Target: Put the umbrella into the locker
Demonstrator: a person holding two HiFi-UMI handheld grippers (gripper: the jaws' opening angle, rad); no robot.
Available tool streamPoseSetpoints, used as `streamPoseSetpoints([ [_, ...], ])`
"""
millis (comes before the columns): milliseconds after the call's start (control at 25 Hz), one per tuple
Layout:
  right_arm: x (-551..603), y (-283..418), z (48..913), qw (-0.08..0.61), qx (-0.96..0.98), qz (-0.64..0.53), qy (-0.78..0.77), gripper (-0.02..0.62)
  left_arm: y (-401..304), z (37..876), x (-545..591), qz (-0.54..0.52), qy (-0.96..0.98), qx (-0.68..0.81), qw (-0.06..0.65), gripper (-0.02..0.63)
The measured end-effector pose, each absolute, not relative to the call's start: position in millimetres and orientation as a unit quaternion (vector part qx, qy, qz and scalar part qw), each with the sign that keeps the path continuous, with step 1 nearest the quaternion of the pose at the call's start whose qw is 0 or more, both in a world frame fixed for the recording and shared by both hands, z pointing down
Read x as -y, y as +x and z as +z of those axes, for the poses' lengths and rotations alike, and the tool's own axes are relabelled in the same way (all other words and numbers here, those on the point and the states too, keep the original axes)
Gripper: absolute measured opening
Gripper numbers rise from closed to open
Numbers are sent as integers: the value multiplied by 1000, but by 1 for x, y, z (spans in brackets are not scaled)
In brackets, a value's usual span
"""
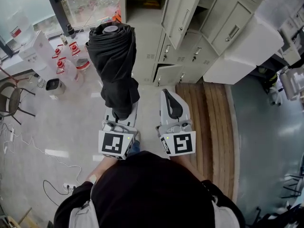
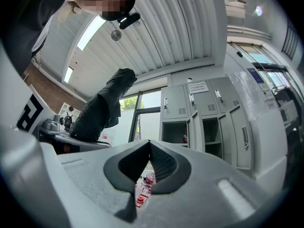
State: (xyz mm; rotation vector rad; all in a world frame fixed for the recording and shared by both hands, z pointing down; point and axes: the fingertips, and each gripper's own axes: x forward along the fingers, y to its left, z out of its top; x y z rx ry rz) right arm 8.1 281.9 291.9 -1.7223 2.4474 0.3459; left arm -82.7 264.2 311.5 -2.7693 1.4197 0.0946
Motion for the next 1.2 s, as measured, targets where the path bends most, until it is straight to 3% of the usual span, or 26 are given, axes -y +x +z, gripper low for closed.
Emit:
streamPoseSetpoints([
  [480,-154,10,296,51,-794,106,-596,3,-80,324,-129,35,-905,-425,3,57],
  [1200,-57,15,315,42,-804,89,-586,3,-69,344,-36,13,-905,-424,-17,57],
])
